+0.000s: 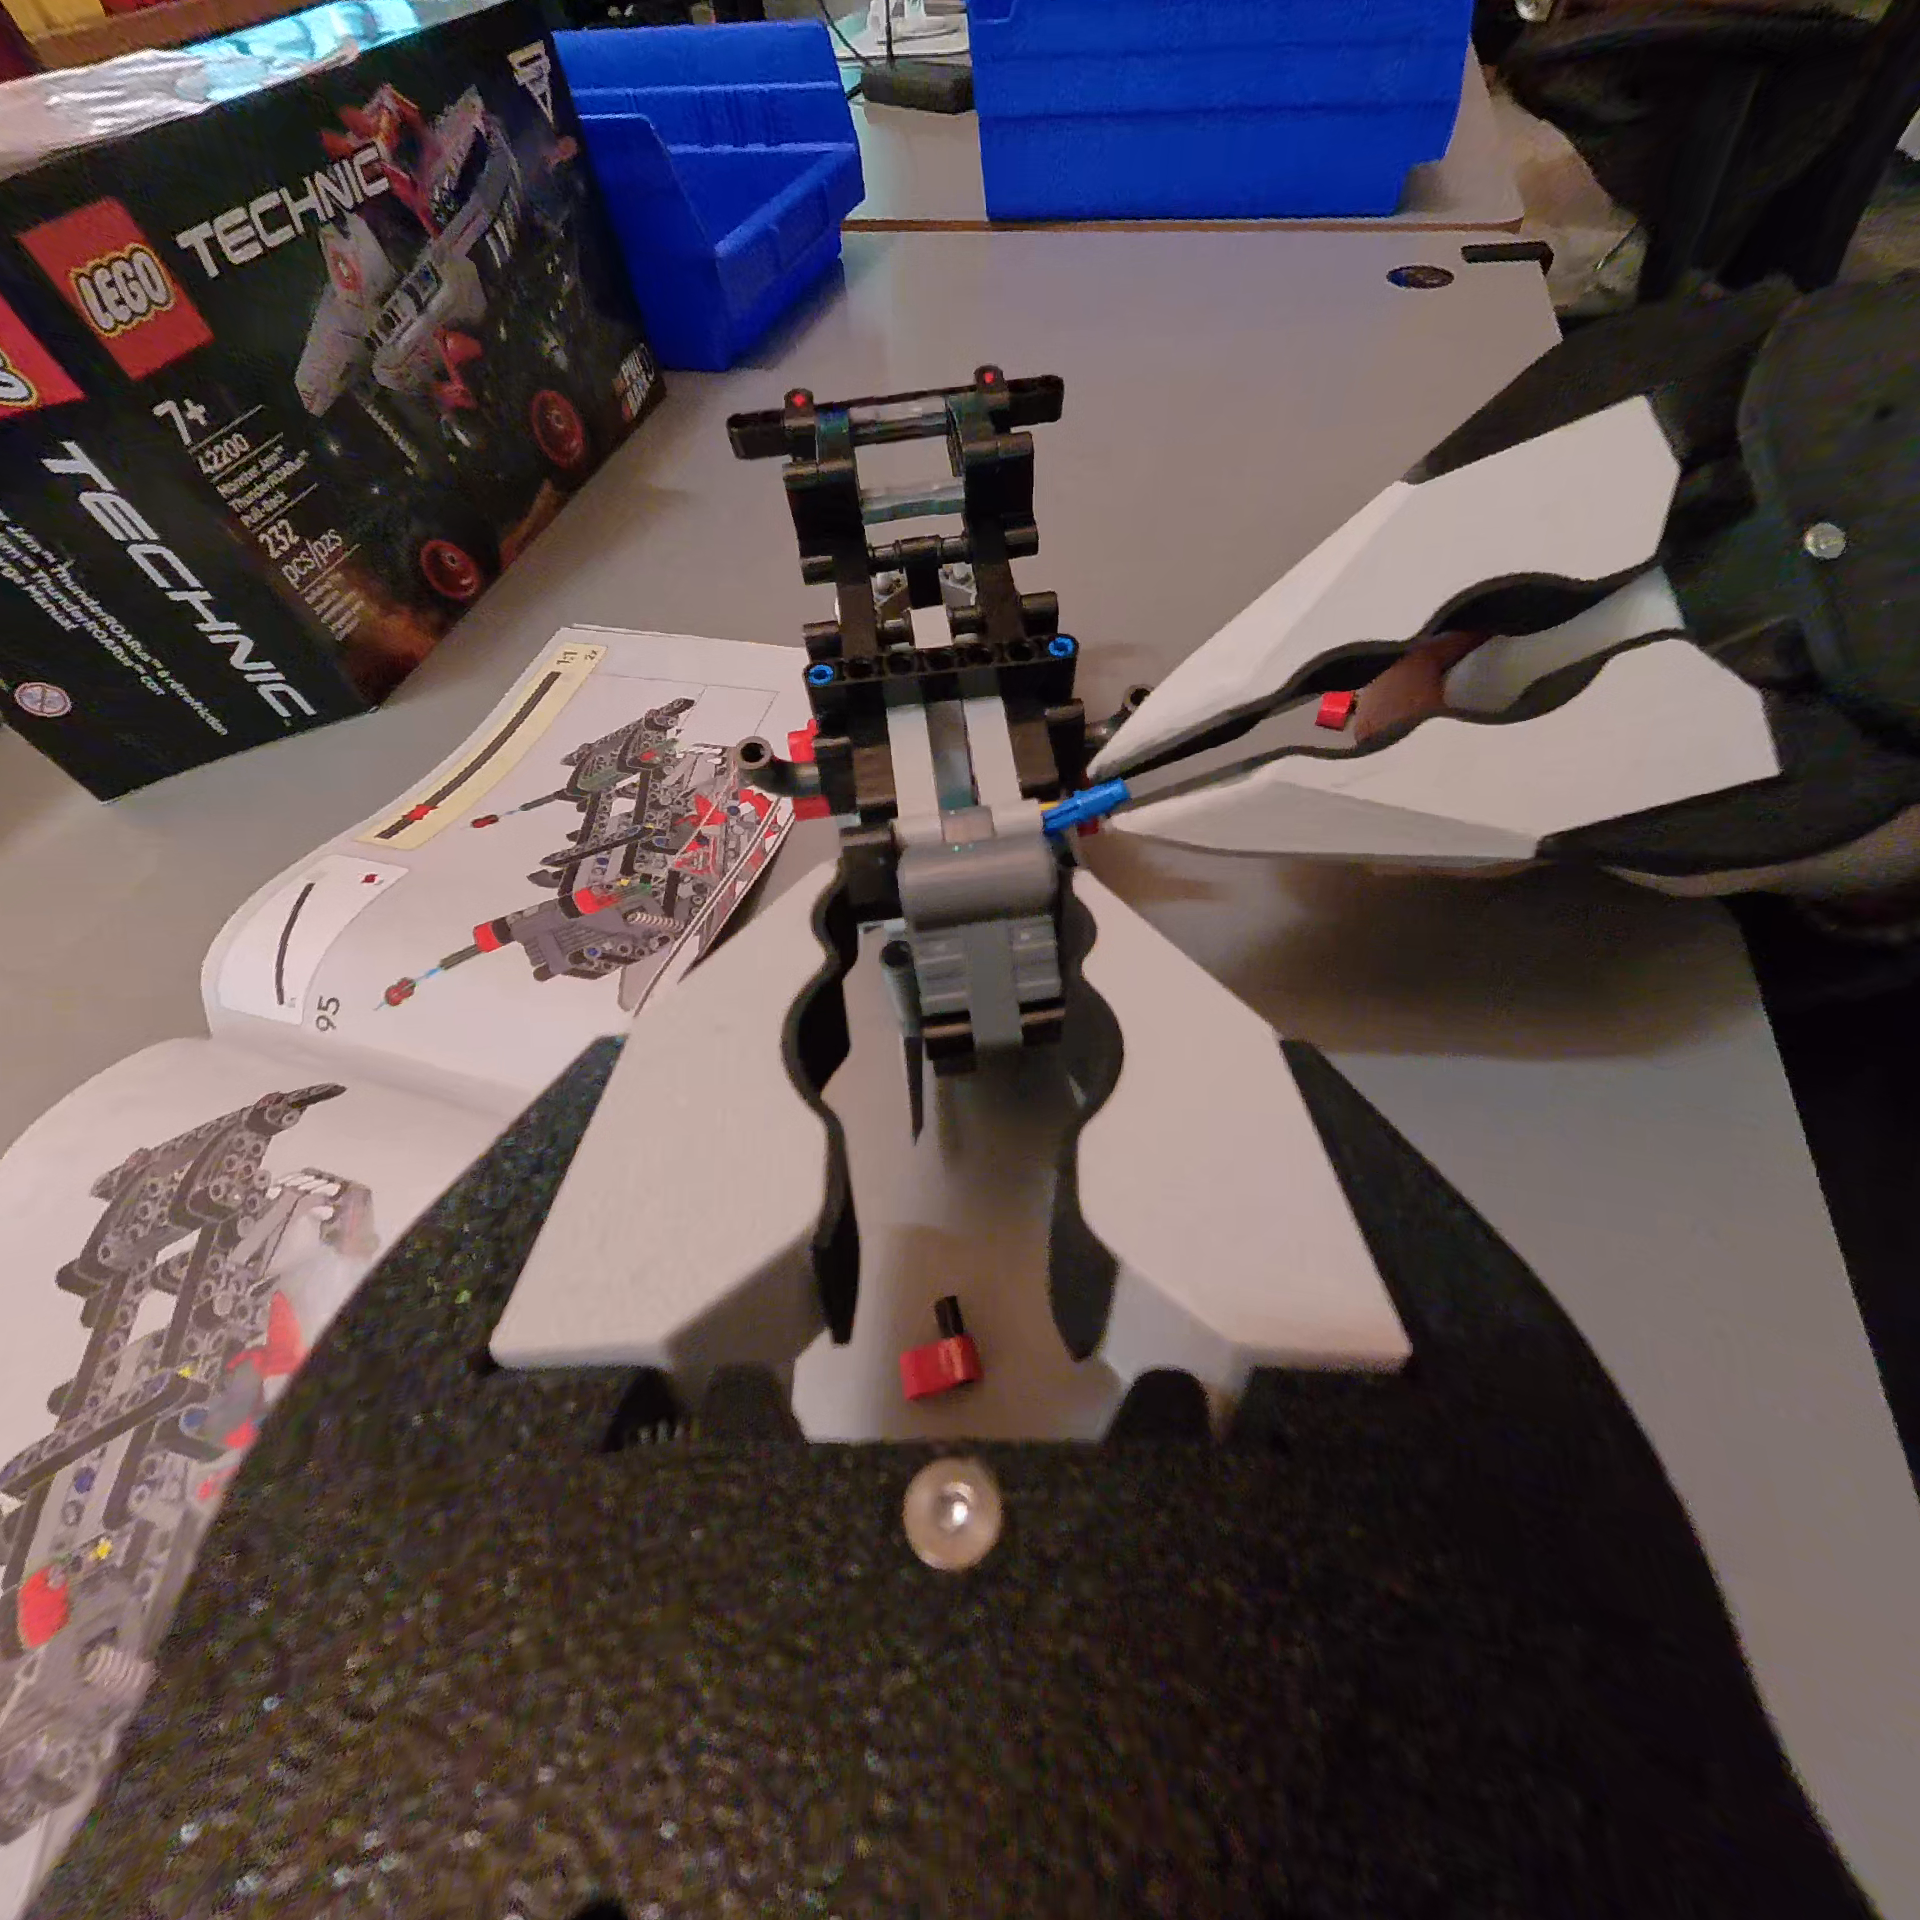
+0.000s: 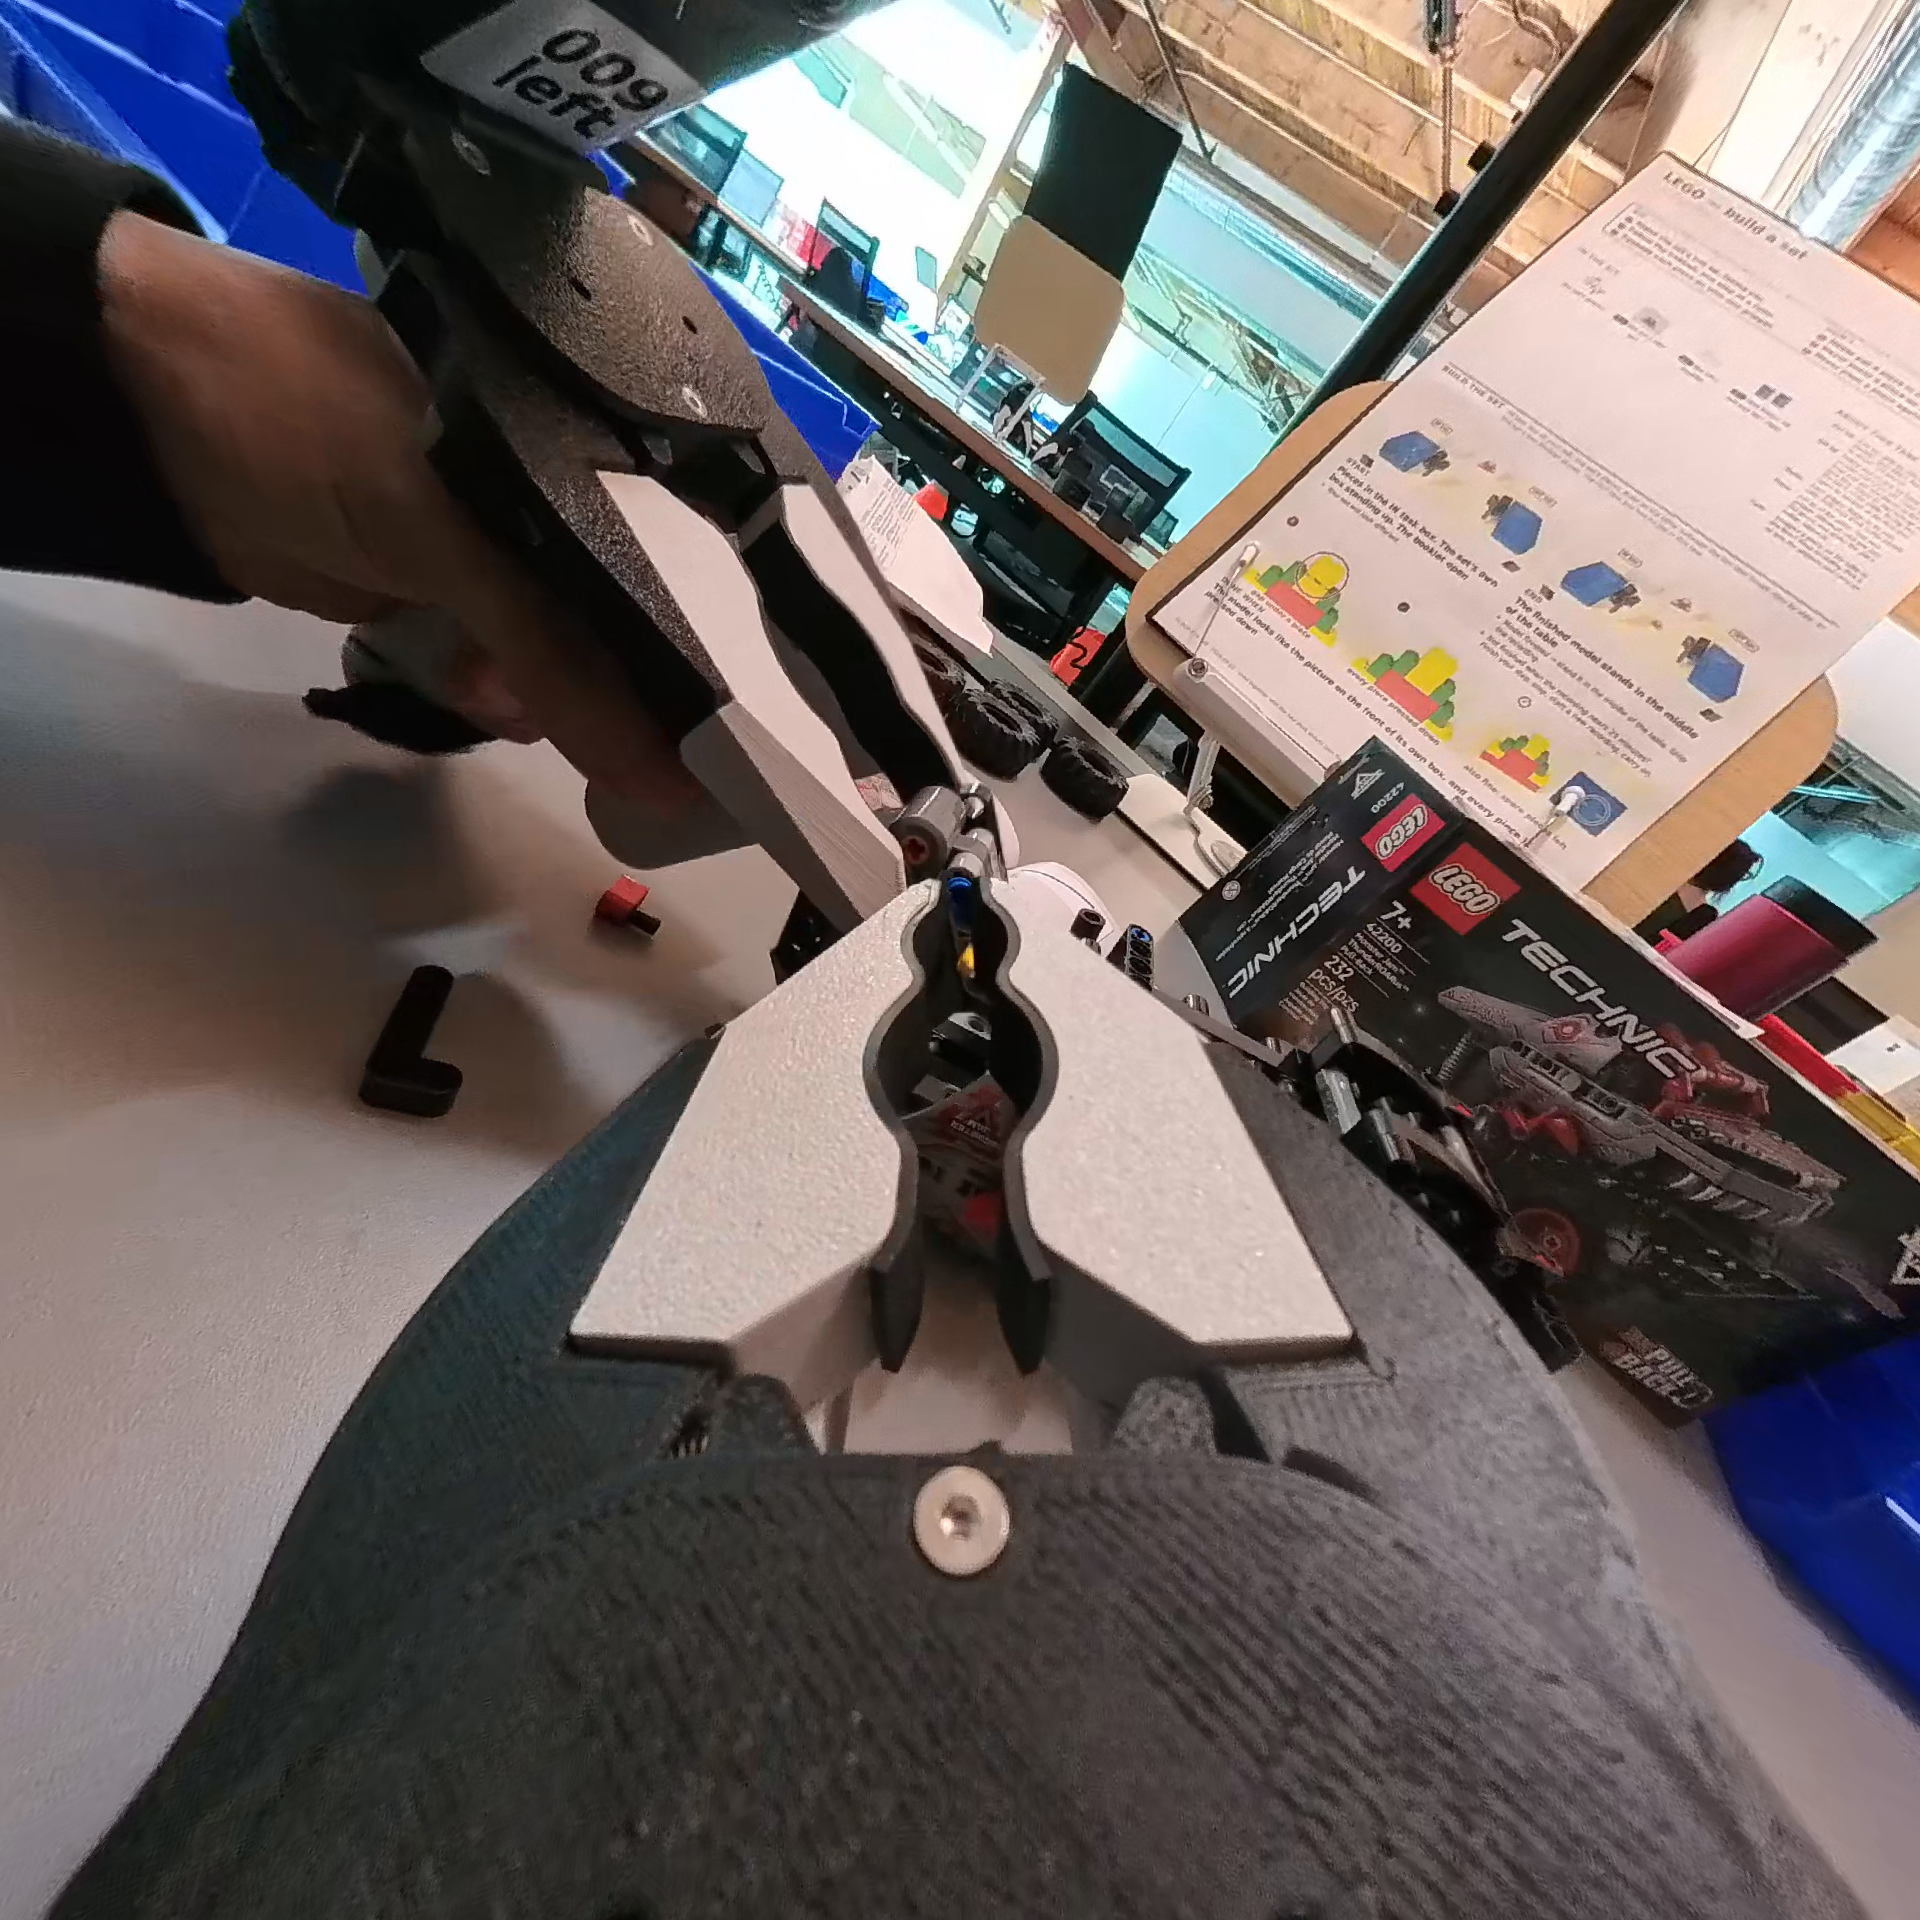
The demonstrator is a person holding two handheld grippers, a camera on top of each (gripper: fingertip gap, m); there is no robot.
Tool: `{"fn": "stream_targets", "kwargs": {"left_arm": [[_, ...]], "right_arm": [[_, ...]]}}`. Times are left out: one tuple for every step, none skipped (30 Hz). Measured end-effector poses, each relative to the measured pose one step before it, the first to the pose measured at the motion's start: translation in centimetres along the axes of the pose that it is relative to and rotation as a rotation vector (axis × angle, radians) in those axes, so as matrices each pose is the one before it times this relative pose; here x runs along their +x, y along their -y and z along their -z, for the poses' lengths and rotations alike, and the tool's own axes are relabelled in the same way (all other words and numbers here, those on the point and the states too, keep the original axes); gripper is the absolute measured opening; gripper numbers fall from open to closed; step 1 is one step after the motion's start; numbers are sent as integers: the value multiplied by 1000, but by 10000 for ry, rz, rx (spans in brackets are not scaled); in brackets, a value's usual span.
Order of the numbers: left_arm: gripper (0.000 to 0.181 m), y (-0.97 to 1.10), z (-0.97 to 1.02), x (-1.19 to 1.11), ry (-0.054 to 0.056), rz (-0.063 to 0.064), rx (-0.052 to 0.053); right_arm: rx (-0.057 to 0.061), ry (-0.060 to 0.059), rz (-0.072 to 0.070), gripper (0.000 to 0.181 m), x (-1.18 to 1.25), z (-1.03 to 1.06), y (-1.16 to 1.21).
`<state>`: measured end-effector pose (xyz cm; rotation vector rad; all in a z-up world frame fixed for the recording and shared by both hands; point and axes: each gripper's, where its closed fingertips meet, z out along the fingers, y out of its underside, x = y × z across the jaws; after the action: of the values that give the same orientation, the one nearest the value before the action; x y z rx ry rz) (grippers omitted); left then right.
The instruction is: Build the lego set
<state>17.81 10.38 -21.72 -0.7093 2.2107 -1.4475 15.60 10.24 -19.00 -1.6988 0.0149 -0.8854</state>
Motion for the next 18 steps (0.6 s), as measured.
{"fn": "stream_targets", "kwargs": {"left_arm": [[35, -25, 11, 32, -26, 85, 14], [35, -55, 21, 3, -14, 40, -11], [35, -78, 34, -10, -29, 32, -25], [34, -62, 13, -2, -42, 72, -18], [34, -32, 7, 0, -40, 79, -4], [34, -21, -5, 22, -30, 60, 10], [34, -1, -30, 61, -40, 41, 7], [34, -4, -42, 44, -4, 32, 0], [34, 3, -40, 10, 24, -1, -3], [34, -52, -46, 24, 16, -23, -36], [34, -179, -52, -12, 17, -26, -105], [34, -206, -56, -21, 14, 26, -112], [34, -166, -54, -37, 23, 75, -74], [34, -78, -22, -71, 33, 99, -30], [34, -5, -11, -27, 11, 64, 11], [34, 11, -3, -4, 3, 40, 8], [34, 11, -17, 1, 18, 20, 3], [34, 71, -34, 12, 14, 18, 31]], "right_arm": [[39, 26, 19, 2, -48, 11, 57], [-3, 32, 27, 3, -66, -5, -14], [4, 52, 59, 3, -87, -42, -15], [38, 29, 99, 2, -49, -18, 8], [40, 25, 37, 2, -35, -17, 24], [130, 5, -4, 2, 26, 50, 162], [228, -140, -77, 3, 252, 124, 294], [38, 9, -101, 3, 101, 26, 38], [-129, 123, -8, 2, -116, -155, -192], [-128, 107, 125, 3, -193, -231, -214], [-30, -25, 129, 2, -38, -144, -67], [-80, 58, 33, 2, -98, -84, -101], [-41, 42, 4, 2, -64, 12, -51], [65, -107, 4, 2, 124, 160, 96], [69, -79, -19, 2, 105, 186, 100], [-107, 86, -18, 2, -88, 31, -178], [-74, 4, 59, 2, -29, -26, -114], [8, -25, 63, 2, -29, 0, 13]]}}
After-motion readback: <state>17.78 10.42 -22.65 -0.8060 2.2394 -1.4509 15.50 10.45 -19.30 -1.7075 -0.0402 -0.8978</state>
